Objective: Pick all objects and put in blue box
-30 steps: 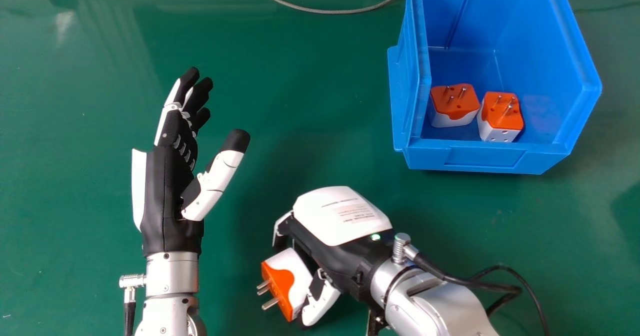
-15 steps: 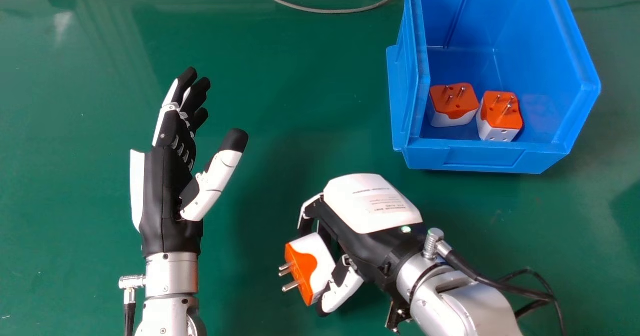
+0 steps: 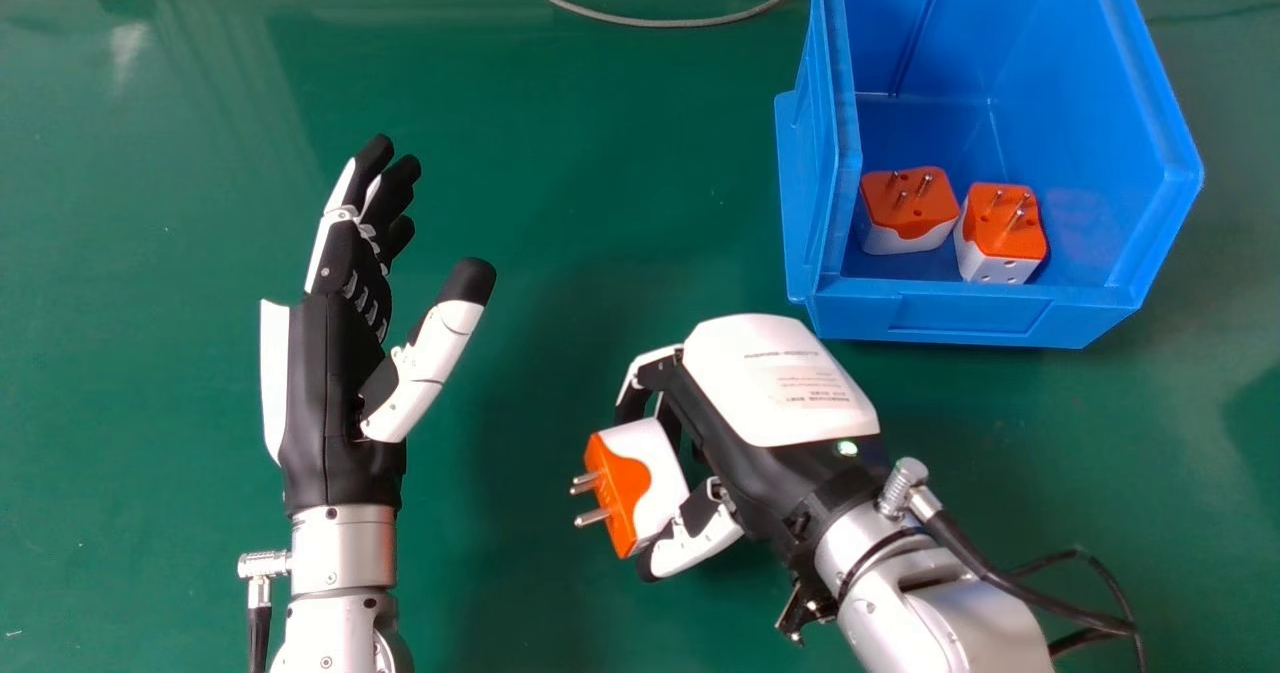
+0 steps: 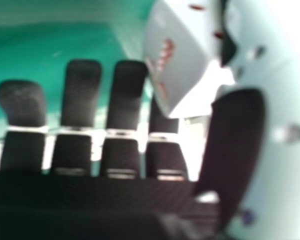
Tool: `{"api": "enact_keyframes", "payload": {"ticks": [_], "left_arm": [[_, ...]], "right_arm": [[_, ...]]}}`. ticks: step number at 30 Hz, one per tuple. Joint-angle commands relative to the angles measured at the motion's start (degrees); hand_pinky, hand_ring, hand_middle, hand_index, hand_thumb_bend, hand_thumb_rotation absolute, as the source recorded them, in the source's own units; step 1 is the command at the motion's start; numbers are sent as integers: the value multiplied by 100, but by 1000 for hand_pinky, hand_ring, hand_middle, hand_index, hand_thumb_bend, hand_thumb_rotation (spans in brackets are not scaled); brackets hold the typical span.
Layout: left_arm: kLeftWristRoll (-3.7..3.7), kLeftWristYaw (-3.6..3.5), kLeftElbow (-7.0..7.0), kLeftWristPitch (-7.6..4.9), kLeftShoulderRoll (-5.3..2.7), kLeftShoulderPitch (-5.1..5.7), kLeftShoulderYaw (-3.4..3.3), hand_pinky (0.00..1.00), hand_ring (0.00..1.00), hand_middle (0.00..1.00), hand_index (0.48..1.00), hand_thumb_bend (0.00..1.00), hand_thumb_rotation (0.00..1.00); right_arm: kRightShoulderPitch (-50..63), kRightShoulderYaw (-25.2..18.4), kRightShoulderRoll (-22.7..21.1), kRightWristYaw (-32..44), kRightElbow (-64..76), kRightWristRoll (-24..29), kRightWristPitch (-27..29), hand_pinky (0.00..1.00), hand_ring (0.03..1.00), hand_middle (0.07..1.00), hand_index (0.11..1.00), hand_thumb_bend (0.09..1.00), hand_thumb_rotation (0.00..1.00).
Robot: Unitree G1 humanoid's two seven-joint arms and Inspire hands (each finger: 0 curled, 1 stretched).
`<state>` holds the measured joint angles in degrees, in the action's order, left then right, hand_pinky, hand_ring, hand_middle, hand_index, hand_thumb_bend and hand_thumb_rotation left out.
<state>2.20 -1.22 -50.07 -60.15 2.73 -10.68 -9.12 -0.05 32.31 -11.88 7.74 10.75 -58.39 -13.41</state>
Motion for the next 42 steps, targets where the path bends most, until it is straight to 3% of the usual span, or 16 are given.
{"api": "enact_keyframes", "payload": {"ticks": [1,3,11,13,17,20,25,30,42], "left_arm": [[-36,-11,79,-92,-27,-6,43,917,910,886,889,839,563],[-9,-35,73,-98,-28,-10,43,918,910,886,888,838,562],[-26,-4,85,-62,-36,-17,41,919,911,887,890,836,557],[0,-29,75,-68,-39,-33,43,920,911,886,890,836,556],[-41,10,93,-41,-34,-34,44,921,912,887,890,836,555],[32,-55,70,-51,-38,-59,44,921,912,886,890,836,555],[16,-41,64,-54,-35,-79,43,922,912,887,892,836,552],[-20,-14,43,-54,-30,-104,50,922,912,887,892,835,553],[12,-29,15,-47,-32,-131,65,918,907,884,890,838,553]], "right_arm": [[-12,-59,-16,-294,206,-38,159,202,400,485,496,515,0],[-7,-68,-41,-364,219,-111,167,211,390,476,504,513,0],[89,-284,-3,-1011,240,-86,286,231,367,463,521,511,0],[99,-326,9,-1189,219,-80,312,230,374,471,514,512,0],[122,-399,113,-1607,140,-27,372,228,381,476,508,514,0],[163,-455,233,-1985,72,22,406,229,379,475,512,513,0],[212,-582,395,-2824,-132,212,648,225,383,485,507,514,0],[216,-721,508,-3474,-332,404,892,206,324,480,497,521,0],[186,-955,679,-4294,-591,513,1032,232,323,438,514,520,0]]}}
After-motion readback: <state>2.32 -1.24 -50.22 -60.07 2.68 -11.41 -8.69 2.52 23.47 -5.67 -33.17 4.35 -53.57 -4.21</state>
